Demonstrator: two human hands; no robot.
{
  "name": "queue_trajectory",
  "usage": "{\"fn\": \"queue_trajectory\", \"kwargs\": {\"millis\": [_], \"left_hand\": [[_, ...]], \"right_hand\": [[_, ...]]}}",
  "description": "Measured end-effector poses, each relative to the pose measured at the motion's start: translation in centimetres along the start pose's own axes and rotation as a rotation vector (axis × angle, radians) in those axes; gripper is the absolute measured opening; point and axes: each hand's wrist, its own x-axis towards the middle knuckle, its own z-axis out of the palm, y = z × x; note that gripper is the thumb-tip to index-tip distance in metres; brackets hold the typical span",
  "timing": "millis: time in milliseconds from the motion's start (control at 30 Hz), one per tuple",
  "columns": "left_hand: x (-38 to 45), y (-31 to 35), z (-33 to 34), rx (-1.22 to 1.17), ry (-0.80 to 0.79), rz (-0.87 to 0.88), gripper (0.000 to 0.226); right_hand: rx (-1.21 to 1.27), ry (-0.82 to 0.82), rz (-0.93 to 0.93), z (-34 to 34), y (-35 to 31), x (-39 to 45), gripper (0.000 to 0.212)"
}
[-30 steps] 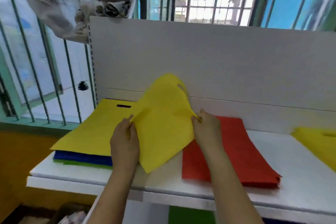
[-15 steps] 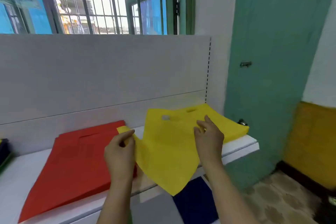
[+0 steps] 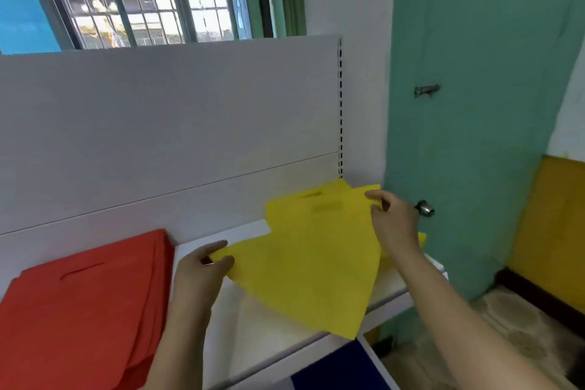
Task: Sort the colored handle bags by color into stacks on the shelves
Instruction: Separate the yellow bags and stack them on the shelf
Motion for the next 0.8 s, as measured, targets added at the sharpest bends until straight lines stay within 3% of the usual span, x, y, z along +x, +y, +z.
{"fn": "queue_trajectory", "kwargs": {"millis": [100,200,333,433,633,800], "left_hand": [[2.4,-0.4,-0.1,0.116,-0.296,-0.165,0.054],[4.0,0.0,0.2,0.362,-0.482,-0.15,0.059],[6.1,0.4,3.5,0.479,-0.469,-0.104,0.069],[6.9,0.6,6.5,0.487,-0.522,-0.095,0.076],[7.6,1.2,9.9,0.509,-0.535,-0.077,0.074],[7.8,1.7,13.4,0.543,-0.48,-0.092,0.079]], "right_hand": [[0.008,-0.035,-0.024,1.5,-0.1,4.3,0.031],[-0.032,-0.156,-0.014,3.4,0.1,9.1,0.033],[-0.098,-0.32,0.084,6.5,2.0,14.0,0.036],[-0.226,-0.431,0.058,8.3,3.6,16.1,0.036],[-0.339,-0.509,0.003,10.5,4.7,18.8,0.04],[-0.486,-0.628,0.195,12.4,4.7,19.0,0.058]]}}
